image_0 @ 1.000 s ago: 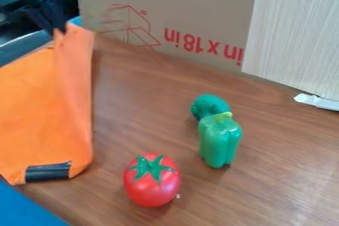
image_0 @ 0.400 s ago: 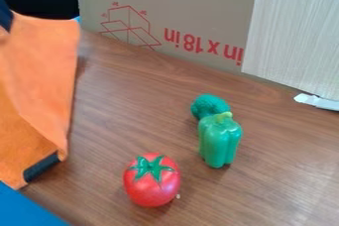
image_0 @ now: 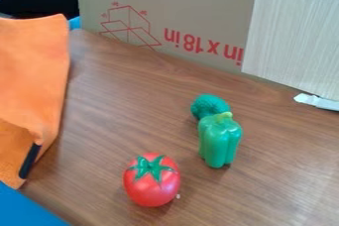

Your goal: Fold the cloth from top right to bottom left

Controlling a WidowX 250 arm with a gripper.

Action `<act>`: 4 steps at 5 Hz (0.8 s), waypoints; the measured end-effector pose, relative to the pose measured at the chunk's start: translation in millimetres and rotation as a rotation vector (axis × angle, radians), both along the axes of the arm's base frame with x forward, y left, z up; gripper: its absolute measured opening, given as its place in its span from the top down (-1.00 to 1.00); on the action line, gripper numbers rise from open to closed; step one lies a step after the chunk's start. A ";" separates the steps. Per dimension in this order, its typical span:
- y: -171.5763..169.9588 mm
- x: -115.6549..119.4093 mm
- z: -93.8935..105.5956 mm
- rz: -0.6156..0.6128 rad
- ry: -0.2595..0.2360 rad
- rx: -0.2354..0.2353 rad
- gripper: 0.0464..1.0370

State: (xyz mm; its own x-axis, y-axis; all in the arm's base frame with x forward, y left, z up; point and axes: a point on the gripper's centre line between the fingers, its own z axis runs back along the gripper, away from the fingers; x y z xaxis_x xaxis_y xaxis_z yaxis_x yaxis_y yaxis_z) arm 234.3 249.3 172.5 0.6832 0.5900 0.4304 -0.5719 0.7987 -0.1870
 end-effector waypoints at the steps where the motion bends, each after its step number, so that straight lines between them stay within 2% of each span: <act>1: 6.7 -3.8 -0.5 0.002 0.000 0.031 0.98; 3: 16.3 -13.2 -4.2 0.002 0.017 0.051 0.98; 4: 21.3 -23.0 -5.1 0.025 0.042 0.049 0.98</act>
